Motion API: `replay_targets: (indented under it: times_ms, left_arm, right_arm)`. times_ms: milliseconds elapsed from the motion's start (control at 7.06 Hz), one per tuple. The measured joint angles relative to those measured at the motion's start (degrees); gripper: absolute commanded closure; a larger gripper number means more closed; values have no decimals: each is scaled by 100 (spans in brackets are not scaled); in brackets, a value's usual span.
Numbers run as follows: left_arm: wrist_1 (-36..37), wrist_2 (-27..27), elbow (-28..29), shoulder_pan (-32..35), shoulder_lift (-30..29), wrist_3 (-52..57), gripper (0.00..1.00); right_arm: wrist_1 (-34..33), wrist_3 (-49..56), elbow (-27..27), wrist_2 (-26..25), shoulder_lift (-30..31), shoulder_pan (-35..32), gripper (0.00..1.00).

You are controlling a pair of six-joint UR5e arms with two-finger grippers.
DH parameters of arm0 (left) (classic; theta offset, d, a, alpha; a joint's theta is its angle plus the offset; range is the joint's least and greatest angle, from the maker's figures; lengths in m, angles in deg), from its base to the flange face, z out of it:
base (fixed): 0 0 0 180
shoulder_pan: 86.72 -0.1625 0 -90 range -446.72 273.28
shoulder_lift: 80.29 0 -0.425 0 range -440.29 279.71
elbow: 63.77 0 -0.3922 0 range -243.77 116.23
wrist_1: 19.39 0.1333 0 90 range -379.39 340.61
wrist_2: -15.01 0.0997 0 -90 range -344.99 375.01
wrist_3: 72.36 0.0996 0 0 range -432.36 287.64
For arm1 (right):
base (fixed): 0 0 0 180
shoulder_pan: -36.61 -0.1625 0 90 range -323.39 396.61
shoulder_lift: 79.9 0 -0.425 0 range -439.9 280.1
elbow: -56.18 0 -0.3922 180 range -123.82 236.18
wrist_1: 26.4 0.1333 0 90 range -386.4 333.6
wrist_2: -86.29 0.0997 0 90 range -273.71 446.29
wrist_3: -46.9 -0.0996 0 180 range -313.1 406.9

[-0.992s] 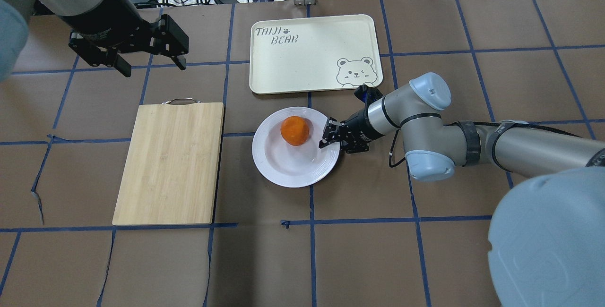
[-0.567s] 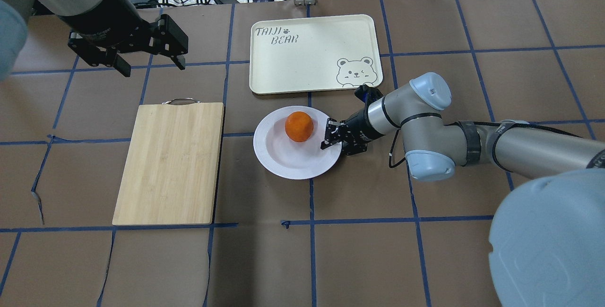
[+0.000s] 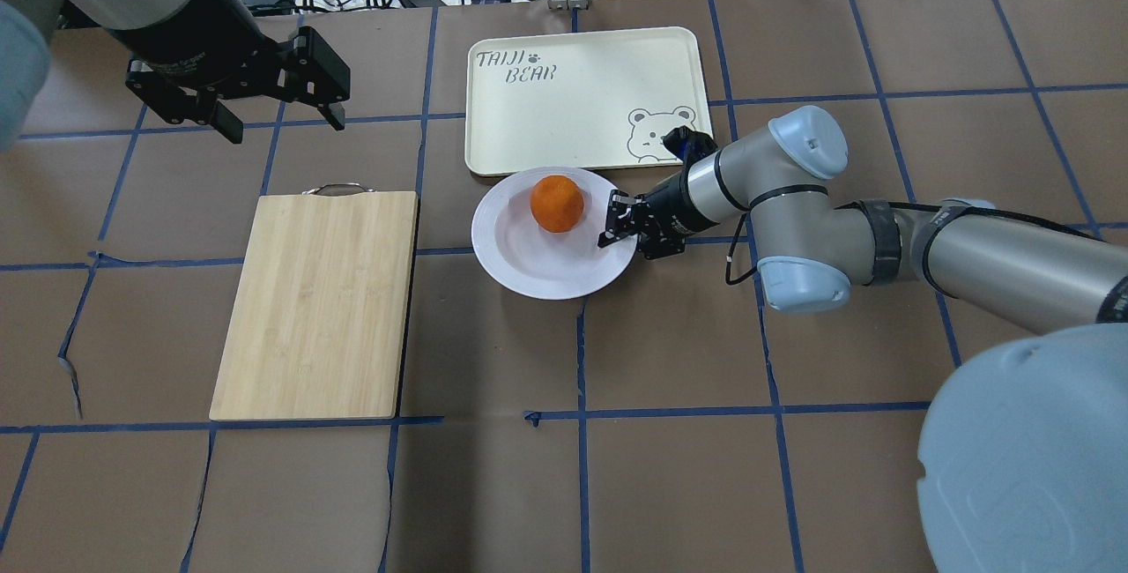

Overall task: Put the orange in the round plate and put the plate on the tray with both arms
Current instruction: 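Lift the plate with the right gripper and set it on the bear tray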

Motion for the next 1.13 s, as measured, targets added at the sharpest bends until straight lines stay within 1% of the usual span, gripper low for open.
replay_targets:
  times_ms: [142, 283, 425, 850, 992, 1133]
  left_arm:
    - [-5, 2, 0, 0, 2, 0, 0]
    - [-7, 3, 0, 0, 3, 0, 0]
    - [-9, 3, 0, 0, 3, 0, 0]
    - [-9, 3, -4, -6, 3, 0, 0]
    - [-9, 3, -4, -7, 3, 0, 0]
    - [-9, 3, -6, -8, 3, 0, 0]
  right_arm:
    - [17, 14, 317, -16, -19, 2, 100]
    - [58, -2, 748, -40, -121, 3, 100]
    - [140, -33, 1310, -70, -363, 4, 99]
    - [405, -18, 3207, -161, -1621, 16, 98]
    - [556, 23, 3577, -276, -1854, 39, 96]
    - [698, 153, 3749, -397, -1975, 85, 95]
